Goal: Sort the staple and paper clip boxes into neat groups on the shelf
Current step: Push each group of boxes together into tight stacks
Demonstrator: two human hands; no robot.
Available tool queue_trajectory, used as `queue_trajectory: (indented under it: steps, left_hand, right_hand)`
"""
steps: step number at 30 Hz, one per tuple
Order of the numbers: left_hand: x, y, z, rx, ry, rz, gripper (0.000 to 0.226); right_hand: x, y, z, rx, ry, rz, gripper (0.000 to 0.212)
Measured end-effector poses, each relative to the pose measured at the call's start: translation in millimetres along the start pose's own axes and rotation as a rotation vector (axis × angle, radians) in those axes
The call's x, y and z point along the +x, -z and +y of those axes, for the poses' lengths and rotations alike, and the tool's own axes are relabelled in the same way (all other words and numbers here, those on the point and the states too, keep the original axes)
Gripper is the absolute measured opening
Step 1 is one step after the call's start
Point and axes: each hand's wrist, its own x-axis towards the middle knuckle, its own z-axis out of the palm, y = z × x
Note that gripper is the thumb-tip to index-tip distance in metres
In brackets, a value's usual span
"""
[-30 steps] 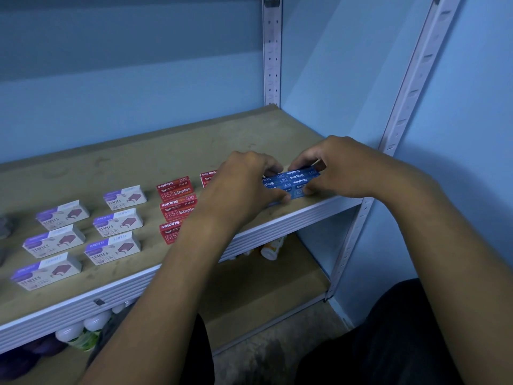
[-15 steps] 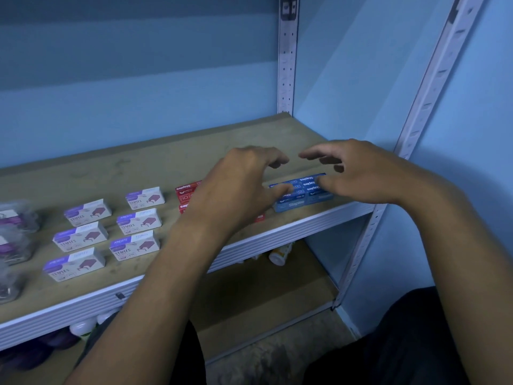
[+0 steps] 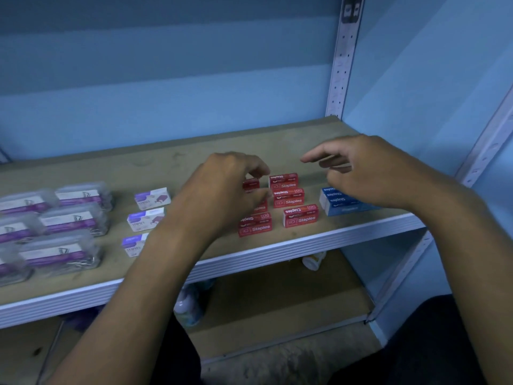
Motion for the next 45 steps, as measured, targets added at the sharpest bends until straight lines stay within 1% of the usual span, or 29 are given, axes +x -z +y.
queue_trajectory:
  steps: [3, 10, 20, 26, 33, 36, 41, 45]
  left_hand:
    - [-3.5, 1.8, -7.6, -0.004, 0.026, -0.012, 0.039]
    - [-7.2, -2.7, -15.6, 0.018, 0.018, -0.042, 0.033]
    - [-7.0, -11.2, -19.0, -0.008, 0.074, -0.069, 0.026]
    - [-4.3, -14.4, -20.4, 0.018, 0.066, -0.064, 0.025]
    - [-2.2, -17.1, -17.5, 0.019, 0.052, -0.103, 0.022]
    - [-2.9, -15.3, -15.3, 0.011, 0.052, -0.086, 0.022]
    - [-8.5, -8.9, -12.1, 0.009, 0.049, -0.055, 0.023]
    - [-13.8, -5.8, -8.3, -0.012, 0.049, -0.065, 0.022]
  right_hand:
    - [5.4, -7.1, -5.4, -0.002, 0.02, -0.028, 0.044]
    - [13.0, -21.4, -12.1, -0.026, 0.064, -0.045, 0.035]
    - [21.3, -35.5, -10.3, -0.084, 0.052, -0.049, 0.026]
    - [23.3, -38.8, -10.5, -0.092, 0.046, -0.05, 0.025]
    - [25.5, -40.5, -8.6, -0.092, 0.021, -0.048, 0.026]
    - [23.7, -39.5, -9.8, -0.086, 0.012, -0.051, 0.024]
    - [18.4, -35.2, -8.9, -0.063, 0.036, -0.011, 0.025]
    - [10.6, -30.2, -10.8, -0.032, 0.052, -0.012, 0.024]
